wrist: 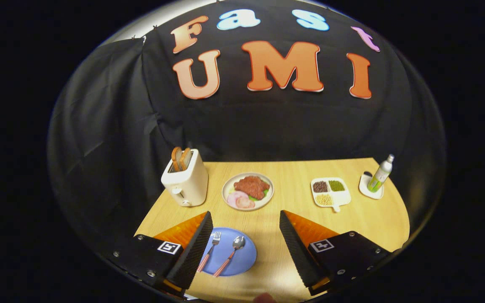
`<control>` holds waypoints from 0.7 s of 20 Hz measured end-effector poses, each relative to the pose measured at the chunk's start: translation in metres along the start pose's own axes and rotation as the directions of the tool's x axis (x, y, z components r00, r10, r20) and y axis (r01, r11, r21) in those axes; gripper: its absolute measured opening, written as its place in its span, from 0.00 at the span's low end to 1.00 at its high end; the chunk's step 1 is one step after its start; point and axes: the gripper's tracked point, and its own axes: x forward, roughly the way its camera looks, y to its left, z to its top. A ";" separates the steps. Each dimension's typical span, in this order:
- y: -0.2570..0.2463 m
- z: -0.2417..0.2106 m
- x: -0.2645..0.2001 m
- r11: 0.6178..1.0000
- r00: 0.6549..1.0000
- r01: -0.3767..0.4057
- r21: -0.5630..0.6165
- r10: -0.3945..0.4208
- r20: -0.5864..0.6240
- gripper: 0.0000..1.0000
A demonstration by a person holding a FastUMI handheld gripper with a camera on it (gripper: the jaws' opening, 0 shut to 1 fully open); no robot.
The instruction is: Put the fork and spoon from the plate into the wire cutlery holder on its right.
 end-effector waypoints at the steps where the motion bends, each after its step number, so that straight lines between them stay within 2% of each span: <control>1: 0.006 -0.013 0.005 1.000 0.999 -0.009 0.007 0.009 -0.051 0.94; 6: 0.027 -0.074 0.021 0.999 0.964 -0.011 0.051 0.024 -0.266 0.87; 14: 0.044 -0.151 0.045 0.995 0.904 0.063 0.076 -0.025 -0.428 0.83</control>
